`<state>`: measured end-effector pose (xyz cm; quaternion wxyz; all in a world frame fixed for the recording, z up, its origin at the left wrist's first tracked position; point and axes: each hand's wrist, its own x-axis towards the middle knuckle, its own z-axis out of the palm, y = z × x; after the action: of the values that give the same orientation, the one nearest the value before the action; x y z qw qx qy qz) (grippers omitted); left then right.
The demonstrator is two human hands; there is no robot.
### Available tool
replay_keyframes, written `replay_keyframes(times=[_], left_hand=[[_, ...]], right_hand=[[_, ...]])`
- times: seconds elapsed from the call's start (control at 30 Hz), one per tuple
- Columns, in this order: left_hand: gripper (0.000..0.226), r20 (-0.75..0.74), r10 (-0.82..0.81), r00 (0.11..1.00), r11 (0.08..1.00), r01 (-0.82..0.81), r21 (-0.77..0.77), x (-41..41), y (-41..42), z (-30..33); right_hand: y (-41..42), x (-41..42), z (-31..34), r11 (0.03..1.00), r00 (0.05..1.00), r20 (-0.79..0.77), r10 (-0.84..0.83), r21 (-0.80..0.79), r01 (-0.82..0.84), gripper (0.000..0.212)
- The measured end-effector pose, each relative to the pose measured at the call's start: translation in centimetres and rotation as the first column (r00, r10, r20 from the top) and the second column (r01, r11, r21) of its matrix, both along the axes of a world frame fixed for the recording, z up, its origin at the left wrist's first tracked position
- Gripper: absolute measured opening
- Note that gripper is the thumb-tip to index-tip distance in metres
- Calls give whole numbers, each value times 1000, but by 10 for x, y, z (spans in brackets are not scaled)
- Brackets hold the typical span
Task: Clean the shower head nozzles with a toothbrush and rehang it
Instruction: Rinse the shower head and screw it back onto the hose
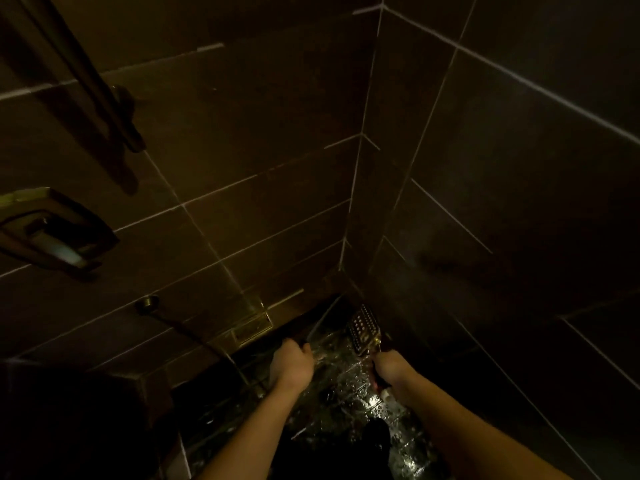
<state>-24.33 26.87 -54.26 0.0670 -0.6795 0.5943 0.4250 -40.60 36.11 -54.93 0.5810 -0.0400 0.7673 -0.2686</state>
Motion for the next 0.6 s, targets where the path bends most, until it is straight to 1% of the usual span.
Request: replay_keyframes(times=[0.07, 0.17, 0.23, 0.4, 0.47, 0.6], left_hand=[[30, 9, 53, 999, 999, -53, 2, -8, 8, 2], [32, 22, 99, 995, 995, -99, -14, -23, 17, 6], [32, 36, 105, 994, 994, -104, -20, -35, 26, 7], [35, 43, 106, 993, 994, -106, -8, -55, 43, 11], [34, 36, 118, 992, 993, -118, 10, -59, 45, 9], [31, 7, 173, 985, 984, -174, 41, -66, 47, 7]], right_hand=[[2, -5, -10, 999, 997, 50, -54, 8, 54, 43], [-7, -5, -23, 976, 962, 163, -217, 47, 213, 37], [-14, -2, -28, 962, 941, 201, -273, 58, 267, 34], [-21, 8, -26, 963, 933, 246, -261, 5, 268, 38], [-23, 8, -20, 962, 921, 295, -254, -17, 271, 40], [-29, 7, -12, 957, 907, 345, -244, -63, 282, 33]])
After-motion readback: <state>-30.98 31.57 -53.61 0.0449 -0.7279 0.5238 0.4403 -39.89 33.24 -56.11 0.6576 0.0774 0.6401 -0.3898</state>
